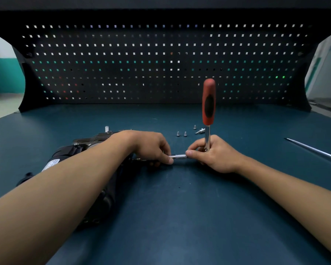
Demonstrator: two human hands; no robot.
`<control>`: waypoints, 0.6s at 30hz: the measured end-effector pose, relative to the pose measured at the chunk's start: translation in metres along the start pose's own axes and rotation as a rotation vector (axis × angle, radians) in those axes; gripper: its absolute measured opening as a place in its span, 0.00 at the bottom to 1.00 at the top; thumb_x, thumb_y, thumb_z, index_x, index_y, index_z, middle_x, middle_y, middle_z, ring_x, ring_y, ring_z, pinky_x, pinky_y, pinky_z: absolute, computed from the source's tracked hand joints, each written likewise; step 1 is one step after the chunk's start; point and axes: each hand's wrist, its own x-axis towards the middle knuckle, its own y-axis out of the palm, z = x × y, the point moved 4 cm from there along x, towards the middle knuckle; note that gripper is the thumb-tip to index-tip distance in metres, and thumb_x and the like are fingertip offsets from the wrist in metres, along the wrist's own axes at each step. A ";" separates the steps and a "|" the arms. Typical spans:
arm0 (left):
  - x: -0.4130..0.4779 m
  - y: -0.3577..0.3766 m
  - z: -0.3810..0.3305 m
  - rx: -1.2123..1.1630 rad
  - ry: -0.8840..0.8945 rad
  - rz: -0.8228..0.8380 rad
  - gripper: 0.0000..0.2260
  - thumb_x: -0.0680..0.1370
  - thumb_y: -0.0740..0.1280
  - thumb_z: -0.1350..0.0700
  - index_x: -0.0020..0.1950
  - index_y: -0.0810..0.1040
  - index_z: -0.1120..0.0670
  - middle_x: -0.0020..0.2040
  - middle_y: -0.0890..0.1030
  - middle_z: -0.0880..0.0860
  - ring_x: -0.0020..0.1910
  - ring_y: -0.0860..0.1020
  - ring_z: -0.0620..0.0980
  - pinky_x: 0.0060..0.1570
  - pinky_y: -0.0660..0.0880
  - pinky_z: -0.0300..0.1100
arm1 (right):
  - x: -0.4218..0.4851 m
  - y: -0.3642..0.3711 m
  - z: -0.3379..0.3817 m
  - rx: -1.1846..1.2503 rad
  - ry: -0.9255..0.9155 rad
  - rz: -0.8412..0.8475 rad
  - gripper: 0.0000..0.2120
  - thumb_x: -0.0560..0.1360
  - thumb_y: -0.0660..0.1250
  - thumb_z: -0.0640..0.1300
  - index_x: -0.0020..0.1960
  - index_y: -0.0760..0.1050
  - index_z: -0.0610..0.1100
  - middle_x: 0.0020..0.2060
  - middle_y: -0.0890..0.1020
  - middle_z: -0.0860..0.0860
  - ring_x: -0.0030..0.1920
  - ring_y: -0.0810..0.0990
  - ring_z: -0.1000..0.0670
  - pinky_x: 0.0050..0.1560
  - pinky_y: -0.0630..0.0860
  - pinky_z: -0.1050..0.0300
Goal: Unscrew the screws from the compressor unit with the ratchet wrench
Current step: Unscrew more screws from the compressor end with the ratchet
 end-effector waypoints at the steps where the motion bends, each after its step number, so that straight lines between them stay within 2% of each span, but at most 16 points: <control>1: 0.000 0.000 0.000 0.001 -0.004 -0.003 0.10 0.79 0.69 0.47 0.50 0.83 0.52 0.36 0.82 0.47 0.34 0.78 0.45 0.40 0.75 0.38 | 0.000 0.000 -0.001 -0.006 -0.014 -0.008 0.06 0.76 0.73 0.51 0.43 0.84 0.50 0.25 0.76 0.54 0.27 0.72 0.56 0.32 0.69 0.63; 4: 0.001 0.000 0.001 -0.007 -0.013 -0.015 0.11 0.79 0.69 0.46 0.51 0.83 0.53 0.35 0.82 0.47 0.34 0.78 0.44 0.37 0.74 0.35 | -0.001 -0.001 0.000 -0.064 -0.072 -0.031 0.04 0.75 0.74 0.50 0.43 0.84 0.51 0.26 0.76 0.56 0.28 0.71 0.58 0.33 0.68 0.64; 9: 0.002 0.000 0.001 -0.011 -0.019 -0.024 0.11 0.80 0.68 0.48 0.52 0.83 0.54 0.37 0.82 0.48 0.34 0.78 0.45 0.34 0.73 0.32 | -0.002 -0.003 0.000 -0.091 -0.133 -0.048 0.03 0.74 0.75 0.49 0.44 0.84 0.51 0.30 0.80 0.48 0.30 0.73 0.56 0.34 0.70 0.62; 14: 0.002 -0.001 0.001 0.012 -0.008 -0.031 0.09 0.81 0.67 0.49 0.52 0.83 0.53 0.39 0.82 0.48 0.36 0.78 0.45 0.37 0.74 0.34 | 0.002 -0.003 -0.006 -0.082 -0.146 -0.032 0.03 0.74 0.75 0.49 0.44 0.84 0.51 0.27 0.77 0.55 0.29 0.71 0.58 0.32 0.68 0.65; 18: 0.003 -0.002 0.003 0.026 -0.004 -0.060 0.09 0.81 0.67 0.49 0.51 0.83 0.53 0.38 0.83 0.48 0.34 0.78 0.44 0.35 0.74 0.32 | 0.006 -0.003 -0.008 -0.106 -0.140 -0.053 0.02 0.74 0.75 0.50 0.45 0.84 0.53 0.31 0.80 0.50 0.32 0.74 0.54 0.36 0.72 0.56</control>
